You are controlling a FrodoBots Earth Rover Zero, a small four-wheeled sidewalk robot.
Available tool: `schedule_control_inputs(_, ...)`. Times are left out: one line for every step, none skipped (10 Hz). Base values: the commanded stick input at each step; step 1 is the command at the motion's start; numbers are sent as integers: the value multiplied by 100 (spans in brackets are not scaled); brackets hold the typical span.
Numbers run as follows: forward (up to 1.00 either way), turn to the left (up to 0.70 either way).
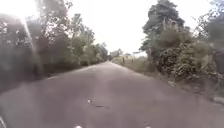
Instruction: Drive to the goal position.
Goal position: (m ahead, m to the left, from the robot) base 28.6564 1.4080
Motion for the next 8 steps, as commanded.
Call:
schedule_control_inputs(100,-12)
schedule_control_inputs(100,-9)
schedule_control_inputs(100,-6)
schedule_control_inputs(100,-5)
schedule_control_inputs(100,-5)
schedule_control_inputs(100,-5)
schedule_control_inputs(100,-5)
schedule_control_inputs(100,-5)
